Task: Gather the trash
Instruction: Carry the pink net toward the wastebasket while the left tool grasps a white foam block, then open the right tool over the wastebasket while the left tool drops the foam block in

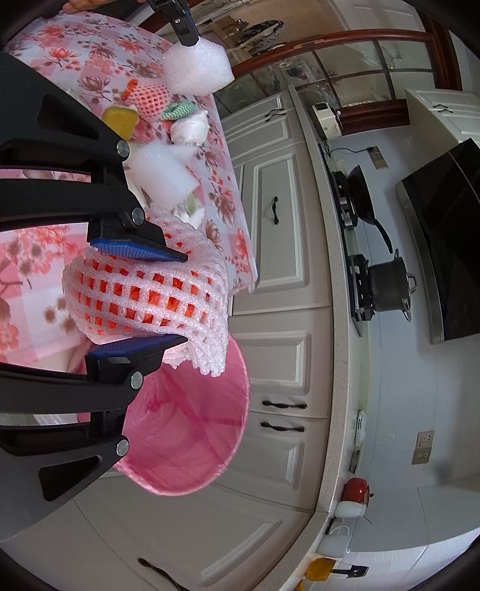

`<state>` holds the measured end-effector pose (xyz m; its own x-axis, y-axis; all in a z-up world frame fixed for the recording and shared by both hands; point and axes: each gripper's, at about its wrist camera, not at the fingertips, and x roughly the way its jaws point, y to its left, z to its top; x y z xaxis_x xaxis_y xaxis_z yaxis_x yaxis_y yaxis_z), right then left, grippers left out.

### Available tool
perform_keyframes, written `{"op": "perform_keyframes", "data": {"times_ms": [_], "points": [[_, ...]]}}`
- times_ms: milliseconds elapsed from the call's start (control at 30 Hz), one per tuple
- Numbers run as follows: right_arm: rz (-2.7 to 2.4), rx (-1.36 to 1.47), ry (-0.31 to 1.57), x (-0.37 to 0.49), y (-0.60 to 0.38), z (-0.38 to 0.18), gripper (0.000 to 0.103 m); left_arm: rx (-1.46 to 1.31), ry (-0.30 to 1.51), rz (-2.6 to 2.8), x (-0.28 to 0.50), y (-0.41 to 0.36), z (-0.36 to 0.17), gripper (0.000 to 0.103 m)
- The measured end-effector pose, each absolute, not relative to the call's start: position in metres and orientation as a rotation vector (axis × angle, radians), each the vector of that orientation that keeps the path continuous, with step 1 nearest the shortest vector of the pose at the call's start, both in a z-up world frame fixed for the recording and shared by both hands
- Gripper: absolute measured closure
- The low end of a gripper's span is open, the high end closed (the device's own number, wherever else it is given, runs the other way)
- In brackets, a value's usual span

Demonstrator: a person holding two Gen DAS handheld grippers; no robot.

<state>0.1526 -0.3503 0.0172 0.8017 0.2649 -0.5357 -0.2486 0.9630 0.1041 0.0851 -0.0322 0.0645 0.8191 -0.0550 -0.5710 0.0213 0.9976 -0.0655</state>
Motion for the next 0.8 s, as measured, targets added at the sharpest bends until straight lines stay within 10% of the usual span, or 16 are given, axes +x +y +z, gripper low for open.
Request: {"op": "perform_keyframes", "data": {"times_ms": [800], "points": [[0.119, 0.054, 0.576, 0.224, -0.449, 0.007, 0.065, 0.004, 0.645, -0.364, 0.206, -0.222, 0.067, 0.080]]}}
